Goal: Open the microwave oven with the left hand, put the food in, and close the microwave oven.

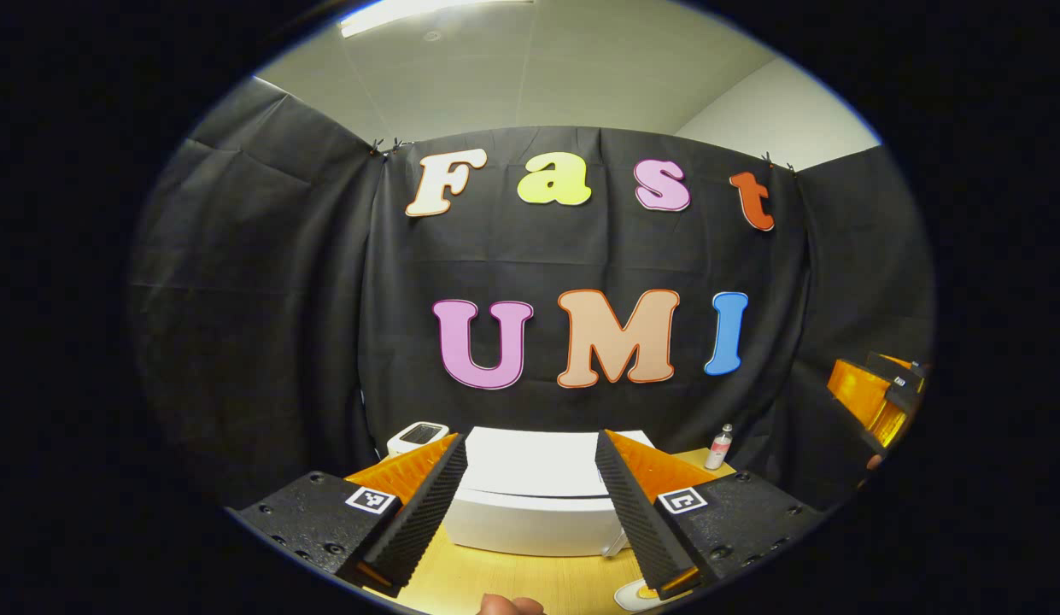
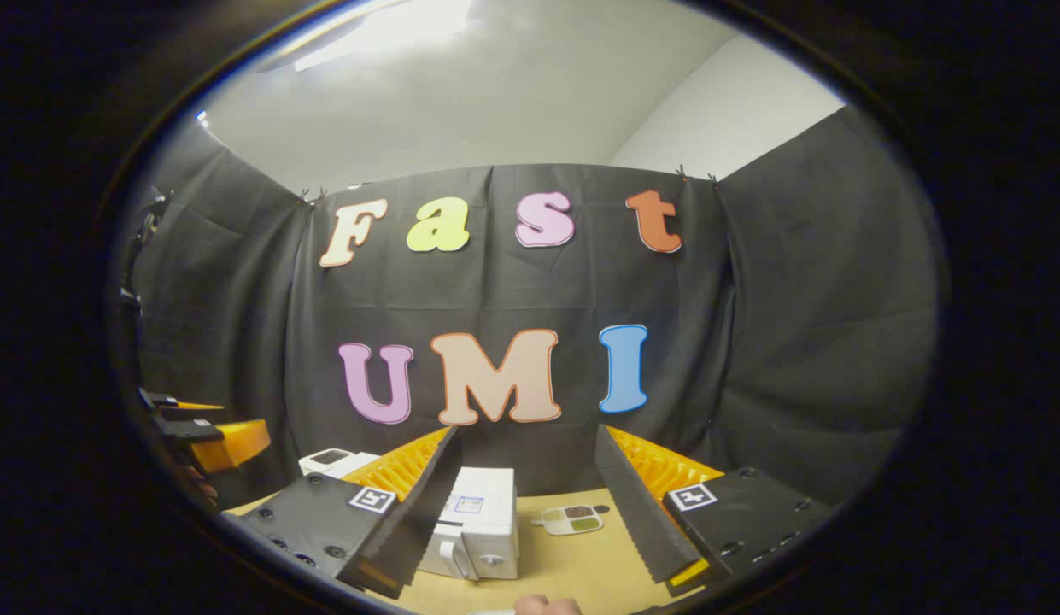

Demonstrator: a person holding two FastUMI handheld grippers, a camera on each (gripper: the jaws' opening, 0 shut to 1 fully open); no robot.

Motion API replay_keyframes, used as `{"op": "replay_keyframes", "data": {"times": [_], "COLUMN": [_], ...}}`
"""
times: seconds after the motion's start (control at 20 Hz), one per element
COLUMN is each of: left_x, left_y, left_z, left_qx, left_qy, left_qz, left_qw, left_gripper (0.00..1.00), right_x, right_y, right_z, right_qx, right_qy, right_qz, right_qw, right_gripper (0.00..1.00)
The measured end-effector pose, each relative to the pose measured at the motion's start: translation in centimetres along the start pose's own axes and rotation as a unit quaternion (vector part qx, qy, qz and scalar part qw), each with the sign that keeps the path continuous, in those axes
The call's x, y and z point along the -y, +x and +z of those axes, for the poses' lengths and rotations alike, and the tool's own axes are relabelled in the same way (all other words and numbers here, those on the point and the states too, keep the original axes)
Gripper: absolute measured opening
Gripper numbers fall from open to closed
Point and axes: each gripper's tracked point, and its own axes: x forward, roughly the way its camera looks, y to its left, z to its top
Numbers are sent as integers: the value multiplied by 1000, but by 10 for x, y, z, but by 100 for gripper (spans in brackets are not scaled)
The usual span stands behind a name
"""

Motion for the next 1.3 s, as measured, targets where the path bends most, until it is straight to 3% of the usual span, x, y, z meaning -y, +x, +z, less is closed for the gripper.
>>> {"op": "replay_keyframes", "data": {"times": [0.3, 0.55, 0.85, 1.3], "left_x": [57, 108, 136, 151], "left_y": [19, 36, 67, 92], "left_z": [-88, -180, -264, -307], "left_qx": [-34, -90, -145, -193], "left_qy": [-2, 2, 63, 50], "left_qz": [-81, -139, -168, -169], "left_qw": [996, 986, 973, 965], "left_gripper": [96, 96, 96, 96], "right_x": [15, 35, 63, 87], "right_y": [-8, -20, -36, -46], "right_z": [4, 18, 28, 36], "right_qx": [9, 28, 39, 42], "right_qy": [-35, -59, -87, -98], "right_qz": [-11, -33, -62, -89], "right_qw": [999, 997, 993, 990], "right_gripper": [96, 96, 96, 96]}}
